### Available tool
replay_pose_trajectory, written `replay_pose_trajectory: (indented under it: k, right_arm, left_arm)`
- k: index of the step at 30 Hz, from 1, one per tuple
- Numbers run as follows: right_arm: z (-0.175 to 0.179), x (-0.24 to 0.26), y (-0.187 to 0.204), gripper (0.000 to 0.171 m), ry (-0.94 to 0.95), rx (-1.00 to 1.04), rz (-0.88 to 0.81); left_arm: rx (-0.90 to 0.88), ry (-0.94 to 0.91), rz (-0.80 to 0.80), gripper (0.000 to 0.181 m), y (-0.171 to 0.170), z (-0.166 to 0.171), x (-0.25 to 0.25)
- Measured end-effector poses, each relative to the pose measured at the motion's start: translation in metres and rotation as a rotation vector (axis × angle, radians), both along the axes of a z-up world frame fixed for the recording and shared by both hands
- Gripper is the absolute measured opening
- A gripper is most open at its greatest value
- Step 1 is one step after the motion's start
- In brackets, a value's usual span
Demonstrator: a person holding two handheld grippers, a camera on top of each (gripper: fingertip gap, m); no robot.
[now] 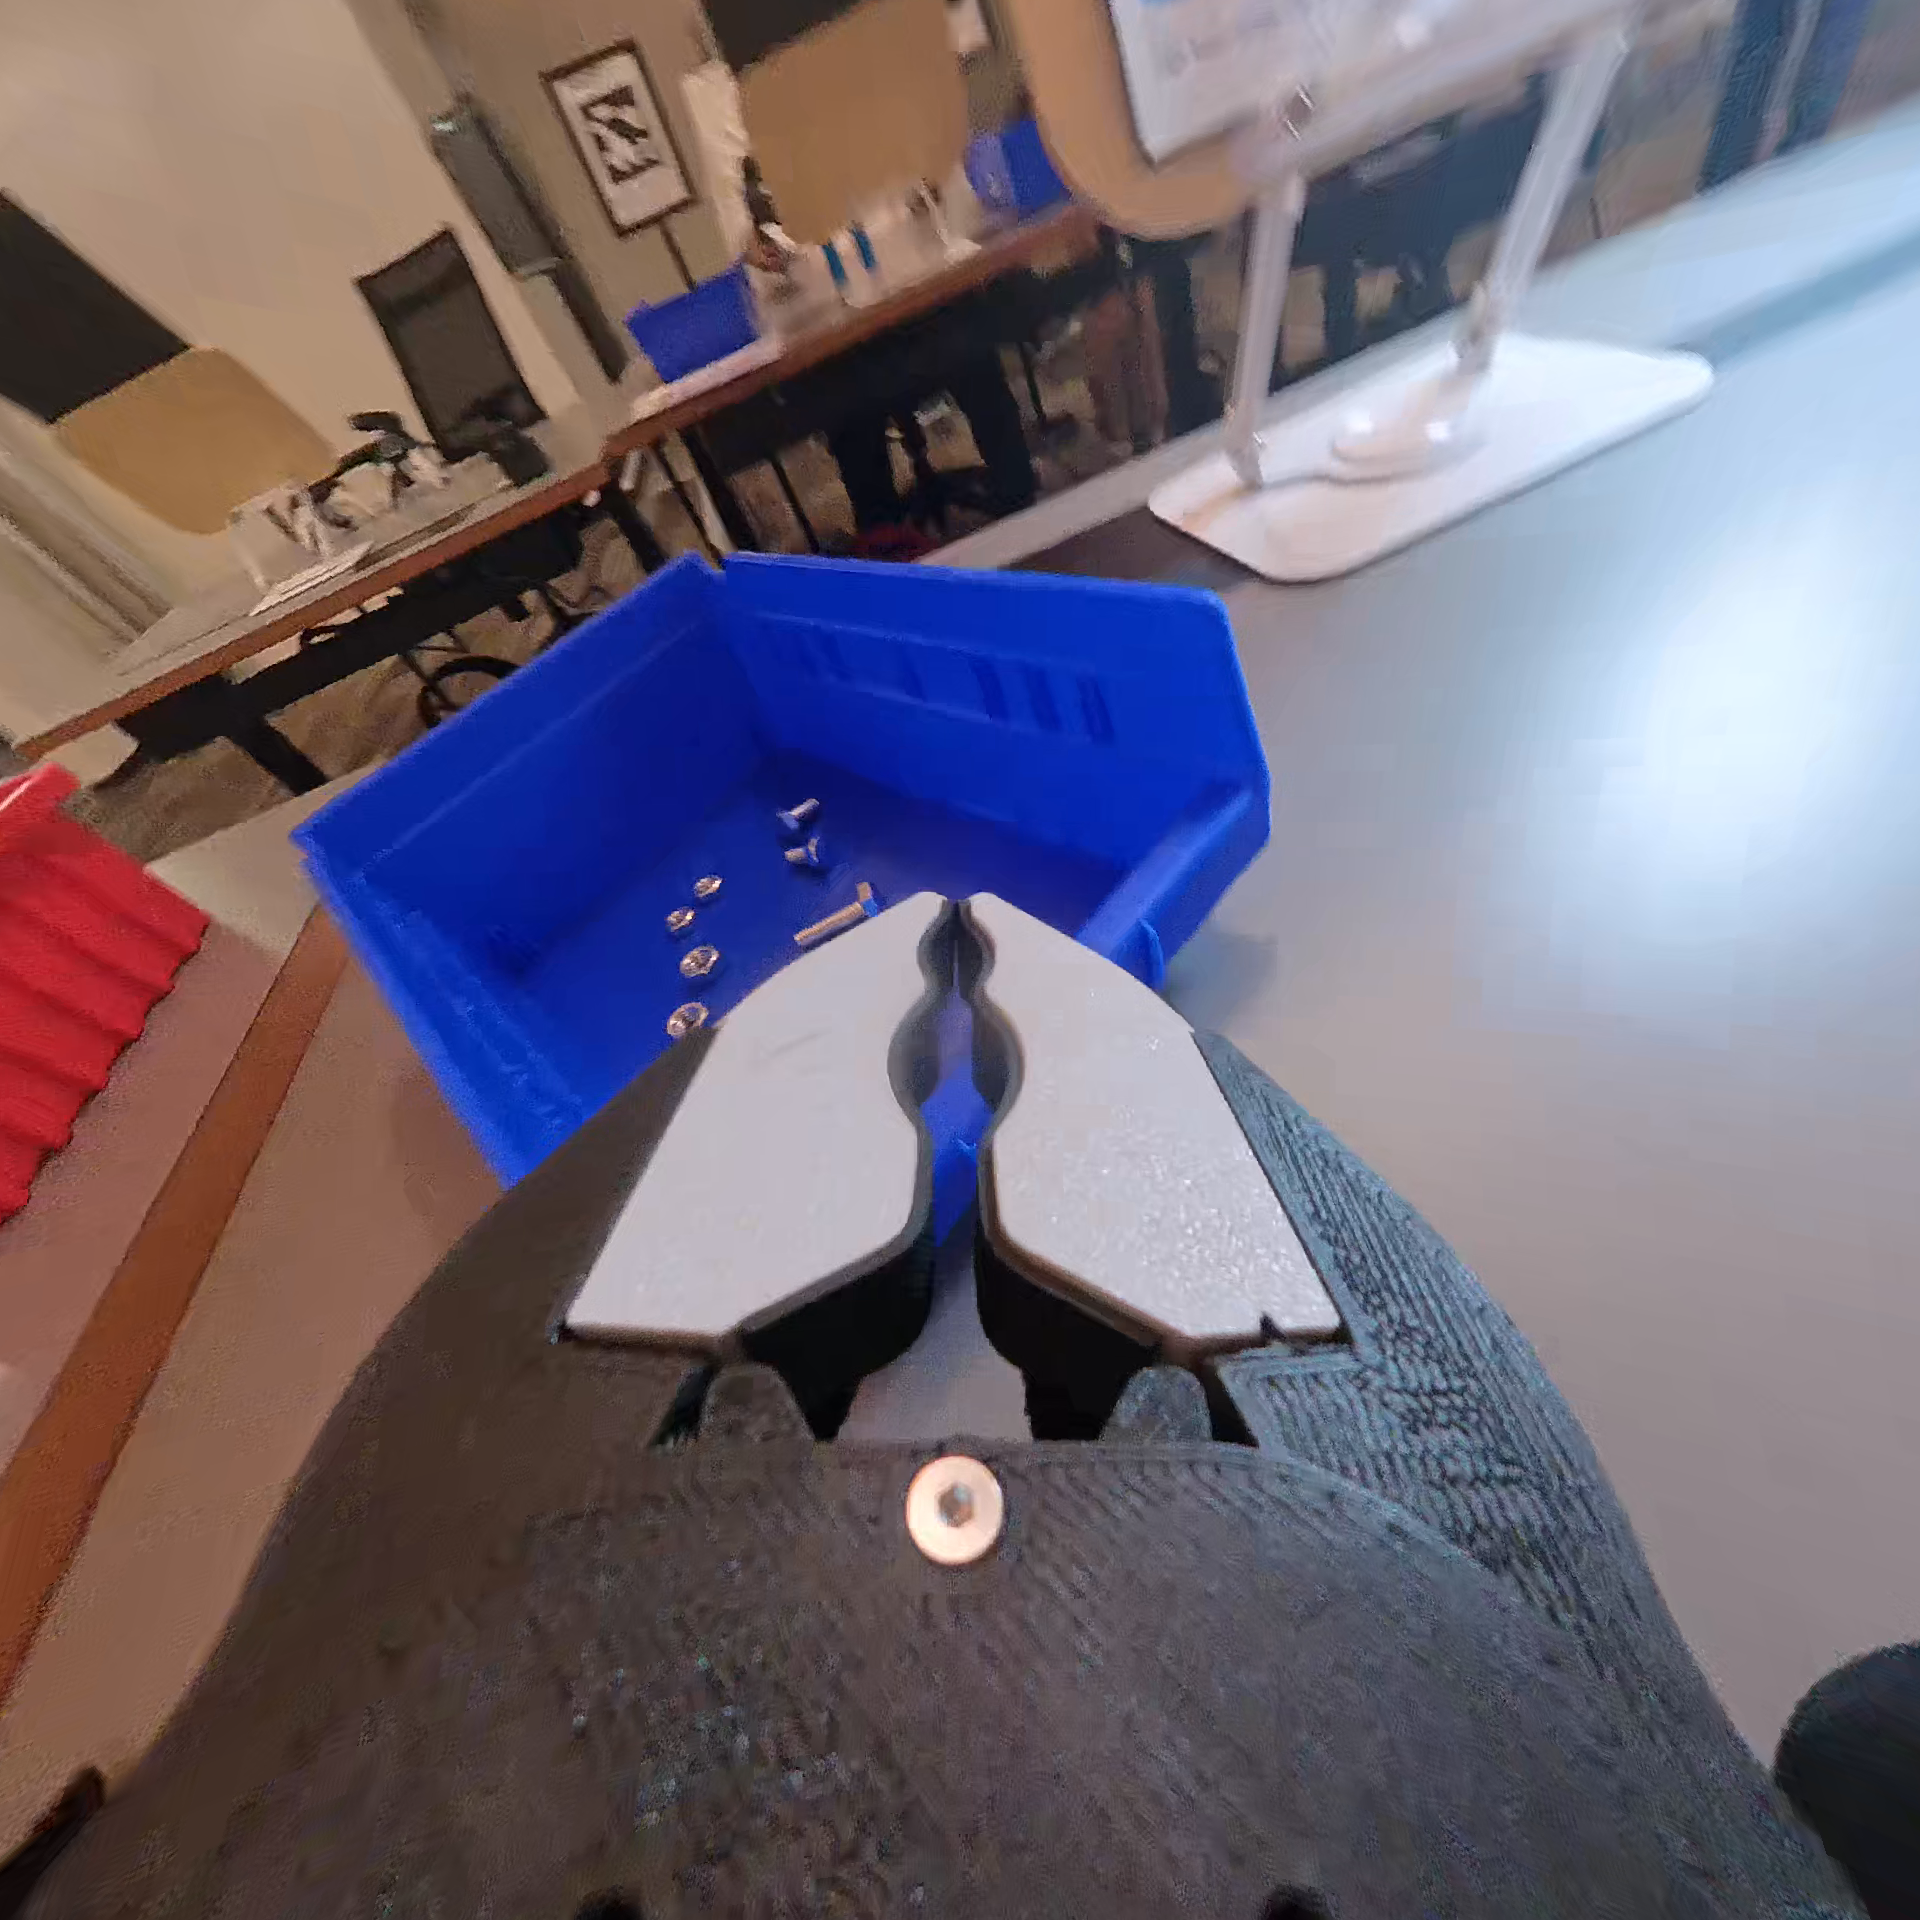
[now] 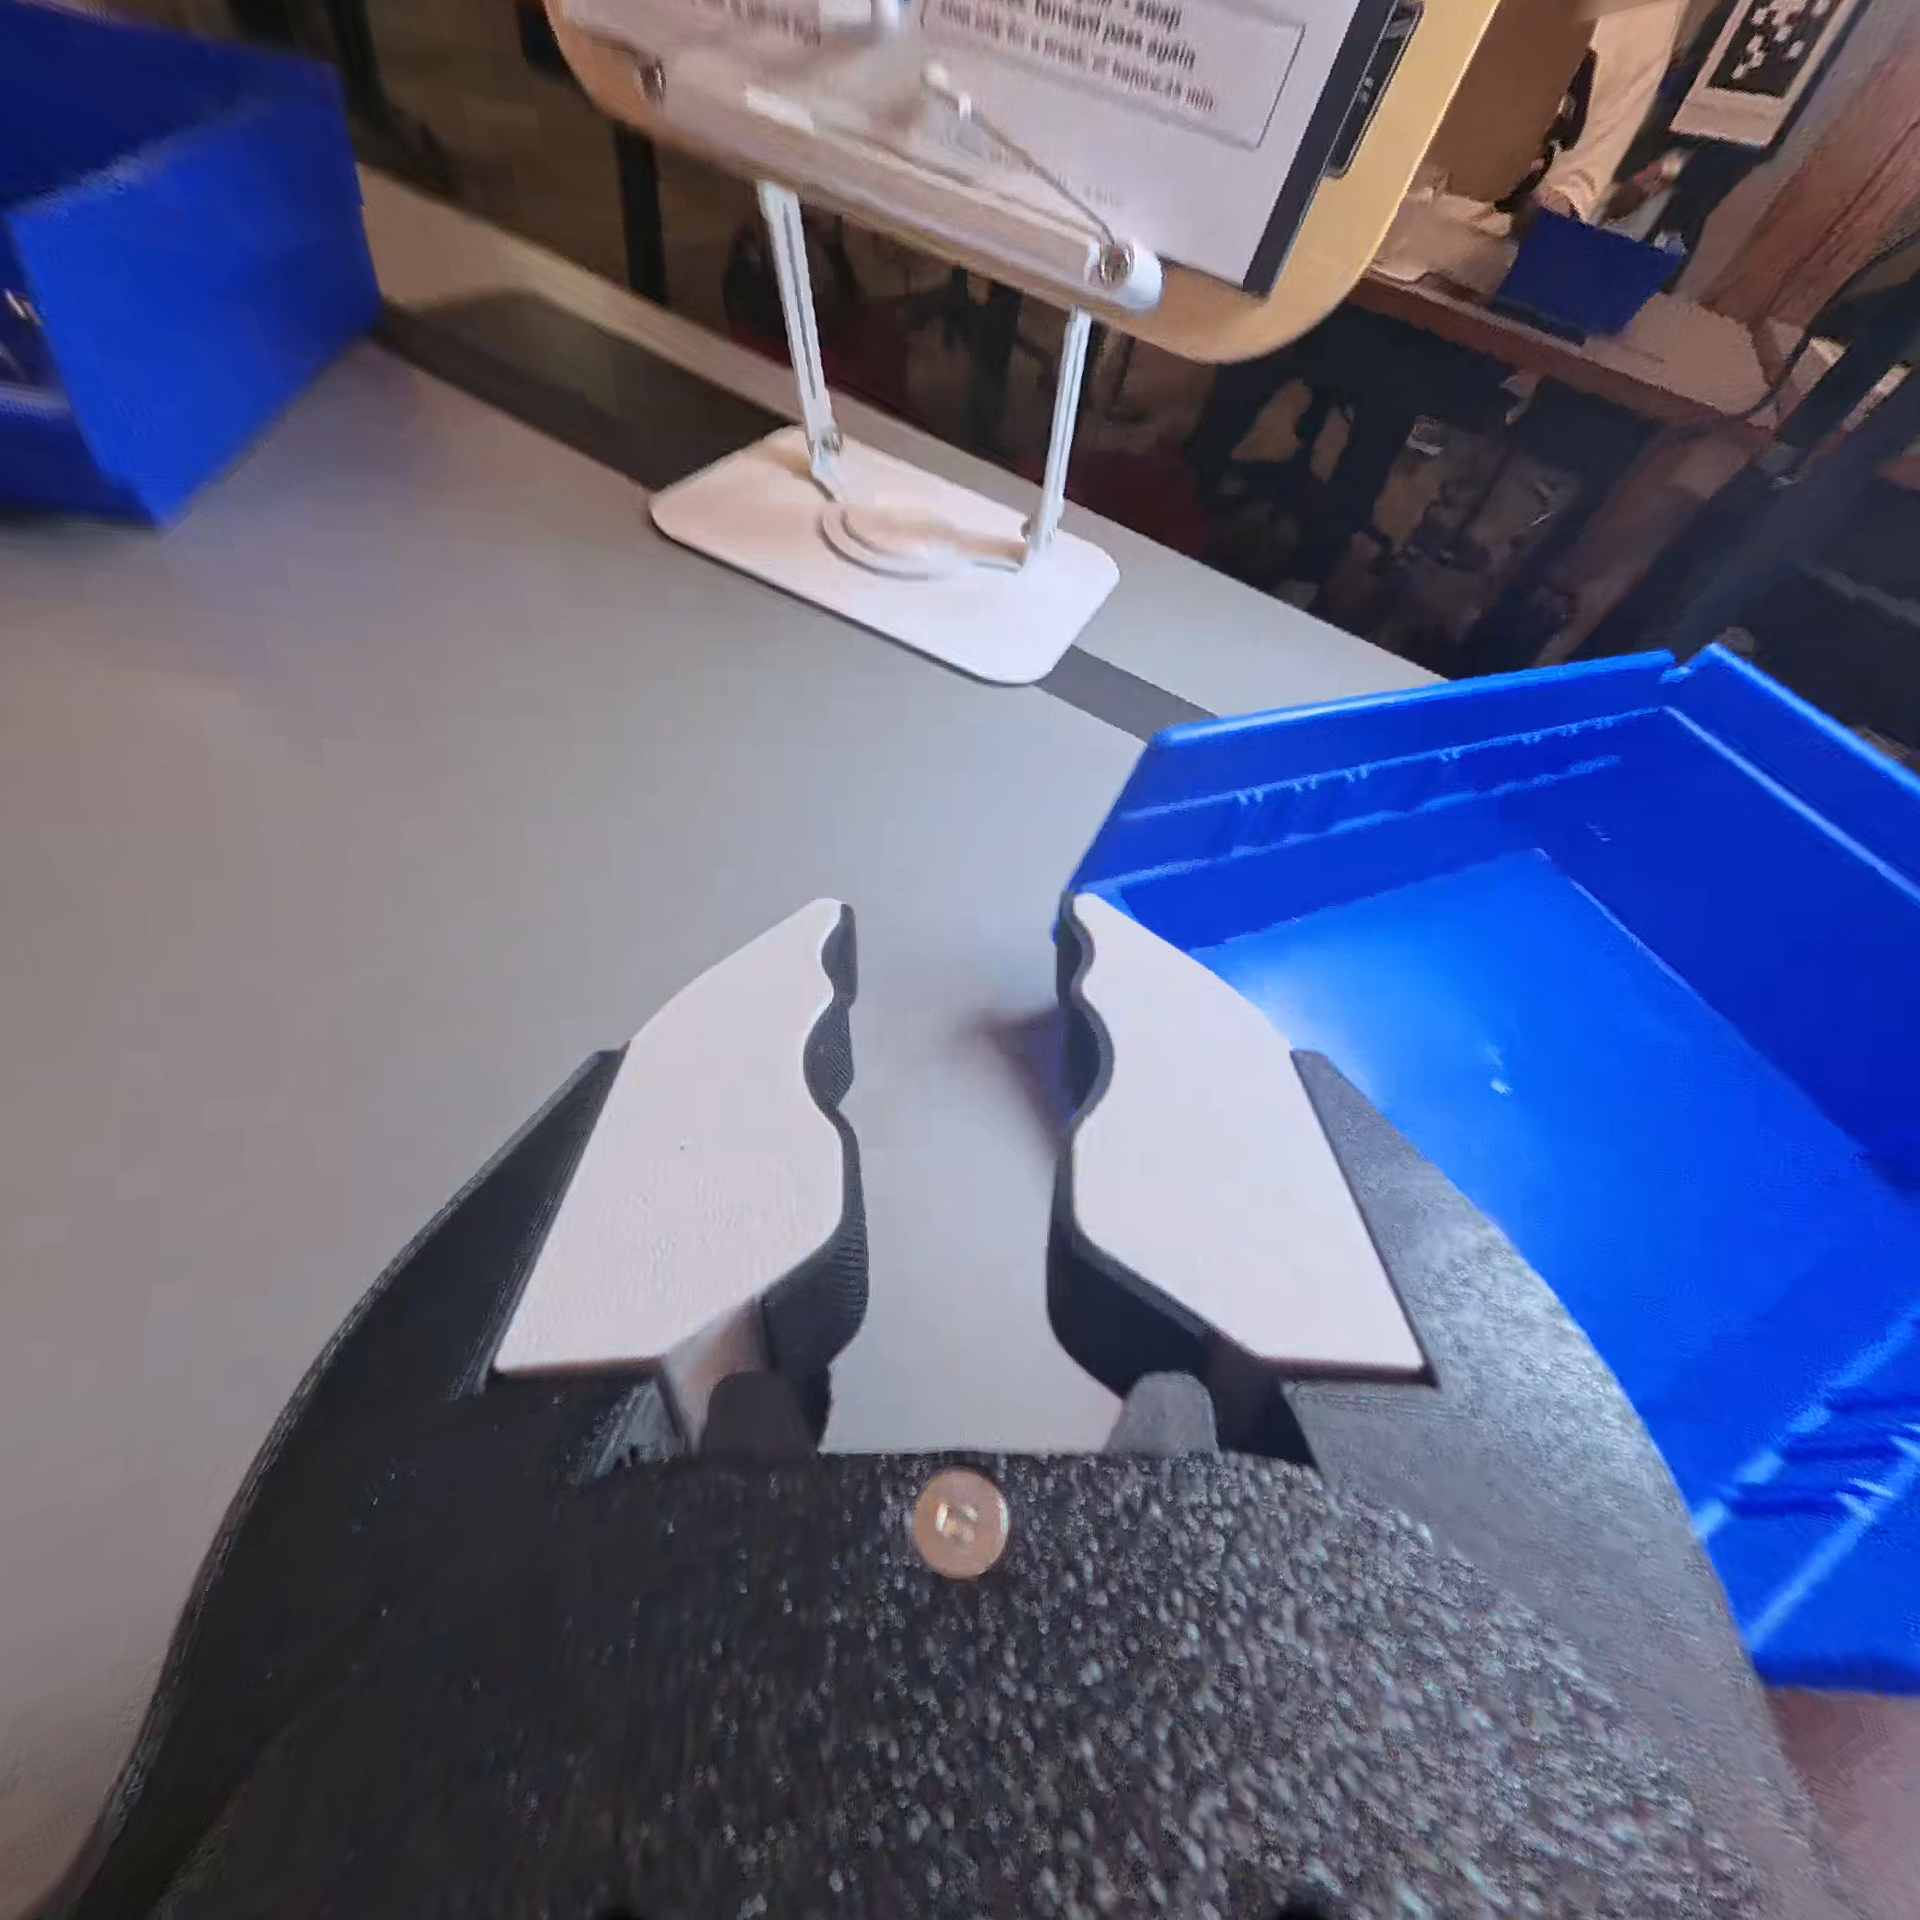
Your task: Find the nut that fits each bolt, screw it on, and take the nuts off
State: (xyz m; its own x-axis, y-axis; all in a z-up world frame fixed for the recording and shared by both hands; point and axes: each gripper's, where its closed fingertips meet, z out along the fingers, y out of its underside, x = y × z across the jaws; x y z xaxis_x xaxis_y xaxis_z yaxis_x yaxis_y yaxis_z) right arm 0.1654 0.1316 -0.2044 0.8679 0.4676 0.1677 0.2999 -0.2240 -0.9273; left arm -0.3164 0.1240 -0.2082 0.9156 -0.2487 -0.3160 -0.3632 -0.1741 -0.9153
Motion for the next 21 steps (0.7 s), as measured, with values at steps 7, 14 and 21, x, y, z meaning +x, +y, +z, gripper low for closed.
replay_pose_trajectory:
  k: [7,14,21]
  right_arm:
    - [-0.004,-0.026,0.000,0.000,0.231,0.056,-0.012]
    - [-0.015,-0.036,-0.007,0.000,0.211,0.092,0.033]
    - [-0.020,-0.047,-0.015,0.000,0.140,0.120,0.087]
  left_arm:
    - [-0.169,-0.095,0.077,0.001,0.031,0.008,-0.018]
    - [-0.677,0.009,0.067,0.003,0.090,-0.018,-0.030]
    - [-1.029,-0.063,0.230,0.033,0.110,-0.082,-0.055]
